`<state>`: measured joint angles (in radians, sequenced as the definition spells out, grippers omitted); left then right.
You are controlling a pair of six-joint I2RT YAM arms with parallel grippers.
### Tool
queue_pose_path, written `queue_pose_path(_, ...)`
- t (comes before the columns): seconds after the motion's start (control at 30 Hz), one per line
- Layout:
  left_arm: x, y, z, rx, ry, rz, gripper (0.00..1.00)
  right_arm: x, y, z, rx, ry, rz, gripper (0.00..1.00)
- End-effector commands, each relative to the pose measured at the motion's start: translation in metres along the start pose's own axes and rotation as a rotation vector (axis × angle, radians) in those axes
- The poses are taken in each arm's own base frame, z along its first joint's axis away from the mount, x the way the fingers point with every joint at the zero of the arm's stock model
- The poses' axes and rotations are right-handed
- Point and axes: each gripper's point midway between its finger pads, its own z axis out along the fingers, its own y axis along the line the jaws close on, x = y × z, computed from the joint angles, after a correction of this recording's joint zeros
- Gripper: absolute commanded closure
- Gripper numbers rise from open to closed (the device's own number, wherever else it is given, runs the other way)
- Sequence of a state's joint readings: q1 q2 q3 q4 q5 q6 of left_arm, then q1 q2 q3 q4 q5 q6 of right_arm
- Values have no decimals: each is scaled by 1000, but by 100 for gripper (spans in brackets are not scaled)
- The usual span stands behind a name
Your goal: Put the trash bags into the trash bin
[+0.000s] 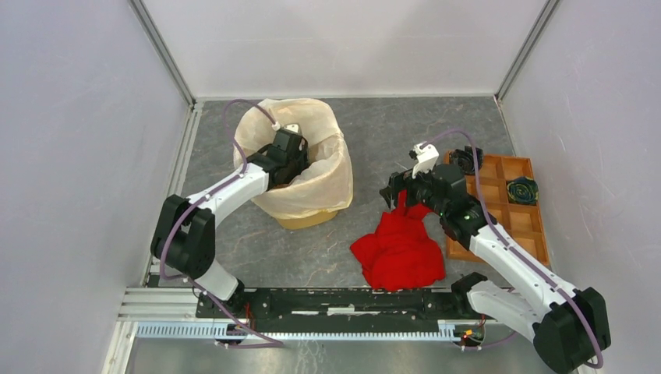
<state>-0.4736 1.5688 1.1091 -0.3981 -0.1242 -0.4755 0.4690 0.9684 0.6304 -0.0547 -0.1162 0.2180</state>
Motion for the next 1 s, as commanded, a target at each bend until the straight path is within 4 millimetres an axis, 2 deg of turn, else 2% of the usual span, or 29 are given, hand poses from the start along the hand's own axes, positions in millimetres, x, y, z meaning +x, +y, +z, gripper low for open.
queue_pose_path(0.0,1,5,22,-39,-38,-58,46,2,-5,-7,20,-7,-23,2)
queue_pose_path(0.13,17,17,39,-94,-4,-47,43,10,0,-7,-8,-7,-3,2)
queue_pose_path(0.3,33,20,58,-123,89,-15,41,15,2,-9,-21,7,0,2)
queue_pose_path(0.6,46,14,69,-96,164,8,42,29,1,-16,-18,8,19,2)
queue_pose_path(0.67,38,15,62,-99,142,9,42,32,2,-15,-23,21,21,2)
queue_pose_path(0.73,23,12,48,-92,101,12,41,34,2,-15,-28,26,22,2)
queue_pose_path(0.97,-19,-4,-7,-32,9,18,27,31,4,-13,-37,25,18,2)
